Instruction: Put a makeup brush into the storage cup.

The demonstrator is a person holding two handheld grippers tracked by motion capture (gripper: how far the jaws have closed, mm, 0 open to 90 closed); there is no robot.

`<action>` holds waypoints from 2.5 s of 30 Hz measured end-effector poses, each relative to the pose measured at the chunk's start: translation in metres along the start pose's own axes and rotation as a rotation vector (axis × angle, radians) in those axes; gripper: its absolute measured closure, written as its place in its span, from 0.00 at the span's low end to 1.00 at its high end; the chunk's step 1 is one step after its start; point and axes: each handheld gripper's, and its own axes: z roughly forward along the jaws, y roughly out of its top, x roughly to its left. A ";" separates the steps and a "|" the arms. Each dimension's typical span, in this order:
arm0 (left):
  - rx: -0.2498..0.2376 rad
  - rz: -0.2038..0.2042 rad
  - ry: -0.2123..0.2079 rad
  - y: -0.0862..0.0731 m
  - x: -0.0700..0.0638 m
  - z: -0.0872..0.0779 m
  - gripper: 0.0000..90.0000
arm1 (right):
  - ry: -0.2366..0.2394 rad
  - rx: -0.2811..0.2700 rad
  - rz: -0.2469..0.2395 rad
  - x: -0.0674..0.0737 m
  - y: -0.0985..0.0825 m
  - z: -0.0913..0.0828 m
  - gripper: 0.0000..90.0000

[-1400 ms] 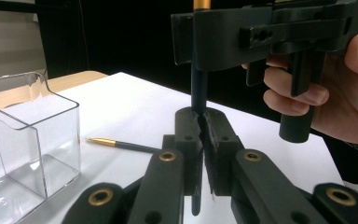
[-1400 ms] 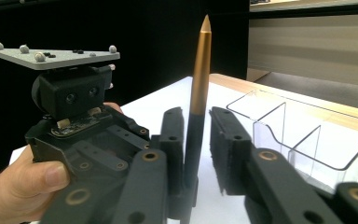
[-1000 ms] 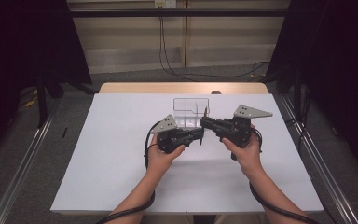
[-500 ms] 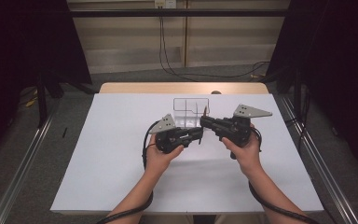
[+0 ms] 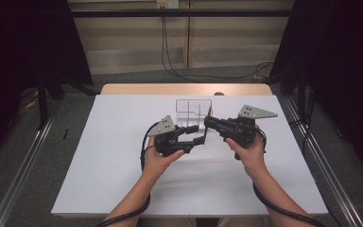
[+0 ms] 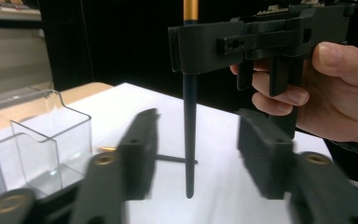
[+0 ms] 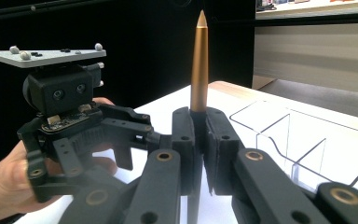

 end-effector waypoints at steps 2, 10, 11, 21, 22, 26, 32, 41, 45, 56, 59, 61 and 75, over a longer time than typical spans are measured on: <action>-0.004 0.011 -0.003 0.000 0.001 -0.001 0.41 | 0.000 -0.003 -0.003 0.000 0.000 0.000 0.92; 0.008 0.020 0.000 0.001 0.003 -0.013 0.18 | 0.008 -0.003 -0.005 0.000 0.000 0.001 0.92; 0.013 0.025 0.006 0.001 0.004 -0.016 0.17 | 0.008 -0.002 -0.007 0.001 0.000 0.001 0.92; 0.010 0.026 0.030 0.002 0.008 -0.048 0.11 | 0.014 -0.001 -0.018 0.002 0.001 0.001 0.92; 0.008 0.028 0.036 0.002 0.009 -0.051 0.11 | 0.015 -0.002 -0.018 0.002 0.001 0.001 0.92; 0.002 0.019 0.048 0.002 0.011 -0.061 0.09 | 0.016 0.000 -0.021 0.002 0.000 0.002 0.92; -0.004 0.004 0.072 0.001 0.014 -0.072 0.05 | 0.019 0.001 -0.023 0.002 0.000 0.003 0.92; -0.008 -0.016 0.070 -0.004 0.018 -0.085 0.00 | 0.019 0.004 -0.028 0.000 0.001 0.002 0.92; -0.008 -0.011 0.088 -0.005 0.019 -0.094 0.00 | 0.016 0.003 -0.029 -0.001 0.001 0.001 0.92; 0.011 0.014 0.127 -0.005 0.020 -0.119 0.00 | 0.014 0.005 -0.035 -0.002 0.000 0.001 0.92; 0.008 0.026 0.142 -0.005 0.020 -0.128 0.00 | 0.017 0.004 -0.038 -0.002 0.000 0.001 0.92; 0.004 0.029 0.147 -0.005 0.019 -0.133 0.00 | 0.016 0.005 -0.040 -0.002 0.000 0.001 0.92; 0.017 0.041 0.197 -0.012 0.019 -0.162 0.00 | 0.019 0.007 -0.043 -0.001 -0.001 0.004 0.92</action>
